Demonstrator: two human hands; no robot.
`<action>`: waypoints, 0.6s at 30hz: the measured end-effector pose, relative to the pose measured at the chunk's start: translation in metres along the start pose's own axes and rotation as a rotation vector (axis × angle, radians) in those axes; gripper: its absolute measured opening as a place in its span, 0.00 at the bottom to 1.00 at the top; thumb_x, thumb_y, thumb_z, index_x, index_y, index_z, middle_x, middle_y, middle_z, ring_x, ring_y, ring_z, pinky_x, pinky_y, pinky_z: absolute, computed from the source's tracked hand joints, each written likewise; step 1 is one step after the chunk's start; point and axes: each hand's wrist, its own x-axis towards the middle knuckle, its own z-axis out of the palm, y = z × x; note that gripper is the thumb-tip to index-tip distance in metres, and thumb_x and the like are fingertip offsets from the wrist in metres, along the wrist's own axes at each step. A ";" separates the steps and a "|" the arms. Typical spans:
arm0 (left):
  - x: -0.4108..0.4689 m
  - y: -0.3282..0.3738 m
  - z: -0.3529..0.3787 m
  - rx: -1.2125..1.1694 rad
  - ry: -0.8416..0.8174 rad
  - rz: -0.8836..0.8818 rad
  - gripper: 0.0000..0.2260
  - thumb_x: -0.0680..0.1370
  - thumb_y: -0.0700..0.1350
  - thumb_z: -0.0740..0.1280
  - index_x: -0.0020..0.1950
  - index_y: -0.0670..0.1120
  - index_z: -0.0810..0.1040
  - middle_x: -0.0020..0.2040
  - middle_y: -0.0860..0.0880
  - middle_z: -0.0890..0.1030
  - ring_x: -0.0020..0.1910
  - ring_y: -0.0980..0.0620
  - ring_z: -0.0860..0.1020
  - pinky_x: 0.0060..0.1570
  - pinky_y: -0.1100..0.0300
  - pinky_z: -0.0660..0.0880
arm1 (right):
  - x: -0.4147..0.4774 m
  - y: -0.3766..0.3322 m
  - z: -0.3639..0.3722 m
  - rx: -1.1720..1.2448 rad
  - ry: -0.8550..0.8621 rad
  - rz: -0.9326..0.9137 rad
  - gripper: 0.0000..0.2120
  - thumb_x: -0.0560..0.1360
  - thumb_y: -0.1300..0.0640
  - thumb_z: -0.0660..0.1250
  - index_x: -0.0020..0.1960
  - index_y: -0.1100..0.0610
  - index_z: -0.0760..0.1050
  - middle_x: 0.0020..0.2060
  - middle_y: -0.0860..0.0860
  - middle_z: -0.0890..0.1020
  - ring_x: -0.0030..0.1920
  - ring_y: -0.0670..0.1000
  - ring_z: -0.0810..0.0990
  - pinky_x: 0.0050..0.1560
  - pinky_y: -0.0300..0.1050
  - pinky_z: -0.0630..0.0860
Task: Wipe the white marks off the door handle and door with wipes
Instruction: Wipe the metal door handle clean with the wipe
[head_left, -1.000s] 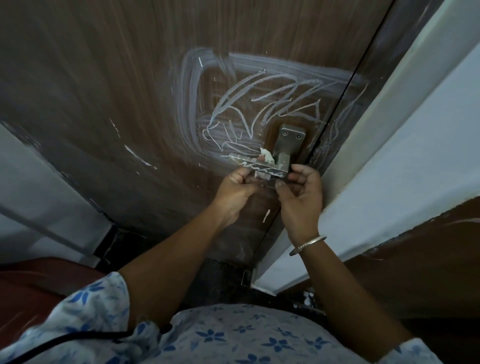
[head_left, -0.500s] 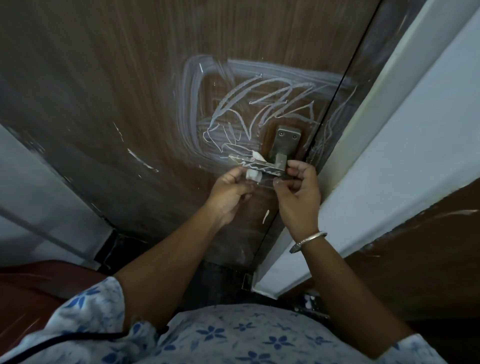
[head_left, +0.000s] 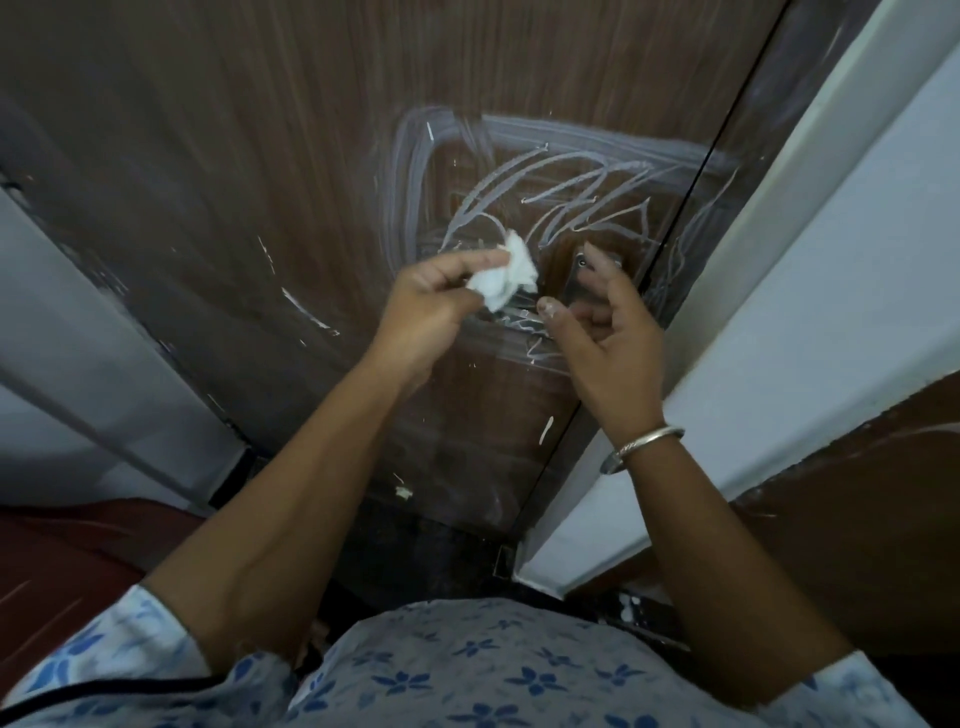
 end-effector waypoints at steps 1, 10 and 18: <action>-0.004 0.002 0.008 0.035 -0.079 0.006 0.20 0.70 0.26 0.62 0.55 0.45 0.80 0.54 0.45 0.82 0.49 0.54 0.81 0.46 0.66 0.77 | 0.005 -0.003 0.001 0.041 -0.052 -0.009 0.25 0.73 0.58 0.70 0.68 0.48 0.68 0.59 0.46 0.77 0.52 0.45 0.80 0.53 0.36 0.77; -0.011 -0.006 0.001 0.269 -0.002 0.117 0.17 0.74 0.29 0.61 0.55 0.47 0.79 0.46 0.55 0.81 0.41 0.48 0.76 0.42 0.54 0.75 | 0.011 0.001 -0.021 -0.431 0.224 -0.079 0.09 0.74 0.66 0.63 0.54 0.61 0.73 0.43 0.57 0.82 0.40 0.57 0.80 0.37 0.43 0.71; -0.011 -0.027 0.003 0.292 0.088 0.039 0.16 0.75 0.30 0.60 0.59 0.42 0.76 0.50 0.54 0.78 0.44 0.67 0.76 0.43 0.76 0.72 | 0.014 0.013 -0.008 -0.682 0.032 -0.205 0.14 0.74 0.70 0.60 0.57 0.66 0.78 0.49 0.62 0.79 0.48 0.62 0.78 0.51 0.44 0.75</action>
